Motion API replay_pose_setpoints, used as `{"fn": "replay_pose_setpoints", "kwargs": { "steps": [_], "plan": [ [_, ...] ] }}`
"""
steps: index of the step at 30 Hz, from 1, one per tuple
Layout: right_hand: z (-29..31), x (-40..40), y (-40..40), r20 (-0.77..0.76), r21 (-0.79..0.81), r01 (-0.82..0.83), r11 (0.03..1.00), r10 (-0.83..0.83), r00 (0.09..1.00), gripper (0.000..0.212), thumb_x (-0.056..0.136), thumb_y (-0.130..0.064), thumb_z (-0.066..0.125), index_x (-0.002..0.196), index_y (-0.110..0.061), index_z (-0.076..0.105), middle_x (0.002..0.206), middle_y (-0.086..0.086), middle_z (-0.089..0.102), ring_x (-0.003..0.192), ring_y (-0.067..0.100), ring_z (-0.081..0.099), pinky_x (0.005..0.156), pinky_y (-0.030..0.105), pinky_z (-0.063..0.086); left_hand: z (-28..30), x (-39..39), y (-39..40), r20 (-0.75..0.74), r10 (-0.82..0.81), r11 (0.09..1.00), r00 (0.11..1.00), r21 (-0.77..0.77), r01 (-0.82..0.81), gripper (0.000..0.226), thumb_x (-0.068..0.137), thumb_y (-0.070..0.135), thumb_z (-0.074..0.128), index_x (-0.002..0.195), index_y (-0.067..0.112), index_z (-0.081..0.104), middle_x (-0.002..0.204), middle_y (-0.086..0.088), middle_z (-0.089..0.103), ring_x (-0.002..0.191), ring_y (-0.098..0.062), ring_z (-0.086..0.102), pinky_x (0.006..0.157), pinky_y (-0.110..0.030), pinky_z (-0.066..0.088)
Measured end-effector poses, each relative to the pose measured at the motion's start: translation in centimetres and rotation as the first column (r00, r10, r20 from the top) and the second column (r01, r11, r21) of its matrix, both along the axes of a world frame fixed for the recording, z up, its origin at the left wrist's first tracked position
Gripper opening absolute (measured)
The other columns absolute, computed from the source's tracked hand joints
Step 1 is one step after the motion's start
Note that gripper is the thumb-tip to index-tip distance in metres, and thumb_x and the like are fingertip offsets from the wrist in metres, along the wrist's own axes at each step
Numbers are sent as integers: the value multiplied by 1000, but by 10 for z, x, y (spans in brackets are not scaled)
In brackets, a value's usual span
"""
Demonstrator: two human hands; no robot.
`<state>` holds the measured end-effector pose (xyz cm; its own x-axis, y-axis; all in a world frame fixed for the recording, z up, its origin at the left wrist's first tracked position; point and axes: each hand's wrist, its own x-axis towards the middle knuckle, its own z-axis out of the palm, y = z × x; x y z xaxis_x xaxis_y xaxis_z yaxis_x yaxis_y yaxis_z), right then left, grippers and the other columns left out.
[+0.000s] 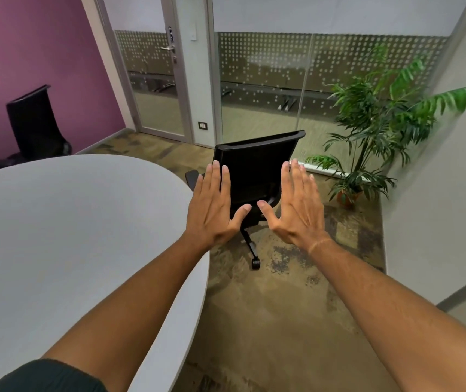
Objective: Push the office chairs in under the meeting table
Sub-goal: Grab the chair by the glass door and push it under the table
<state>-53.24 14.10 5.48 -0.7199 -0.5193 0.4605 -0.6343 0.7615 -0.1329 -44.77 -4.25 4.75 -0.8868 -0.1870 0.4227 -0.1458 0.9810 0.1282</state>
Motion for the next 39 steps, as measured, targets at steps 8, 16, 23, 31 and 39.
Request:
{"fn": "replay_pose_setpoints", "kwargs": {
  "steps": [8,16,23,31,39],
  "plan": [
    [-6,-110,5,-17,2,-25,1000,25,1000,93,92,-66,30,156,-4,6,163,22,8,151,32,6,122,50,12,-12,-101,-3,10,2,1000,1000,2,-2,92,92,70,19,156,7,-2,164,-16,-6,151,-25,-9,122,-40,-3],
    [-14,-234,5,12,16,-94,995,94,996,93,91,-67,25,156,-4,6,163,21,10,151,31,7,123,48,10,-13,-202,-4,21,93,996,995,7,-93,90,93,67,23,156,7,0,164,-17,-3,151,-25,-7,122,-39,-3],
    [-26,-317,-14,52,29,-119,992,118,992,92,92,-68,26,156,-5,7,163,21,10,151,31,7,123,49,12,-18,-276,-21,84,152,988,985,12,-154,92,92,68,20,155,4,0,163,-20,-1,151,-28,-4,123,-44,2],
    [-39,-398,-55,76,84,-137,987,131,989,91,93,-67,28,156,-5,8,163,20,10,151,31,7,123,48,10,-40,-358,-58,149,185,981,971,24,-190,92,94,67,23,155,3,-2,163,-21,-2,151,-30,-5,123,-44,2],
    [-58,-459,-97,136,134,-156,979,138,981,88,93,-66,25,156,-6,10,162,20,14,151,32,12,123,48,12,-61,-411,-98,249,203,976,947,23,-215,92,94,67,21,155,3,-4,163,-22,-3,151,-31,-6,123,-46,4]
  ]
}}
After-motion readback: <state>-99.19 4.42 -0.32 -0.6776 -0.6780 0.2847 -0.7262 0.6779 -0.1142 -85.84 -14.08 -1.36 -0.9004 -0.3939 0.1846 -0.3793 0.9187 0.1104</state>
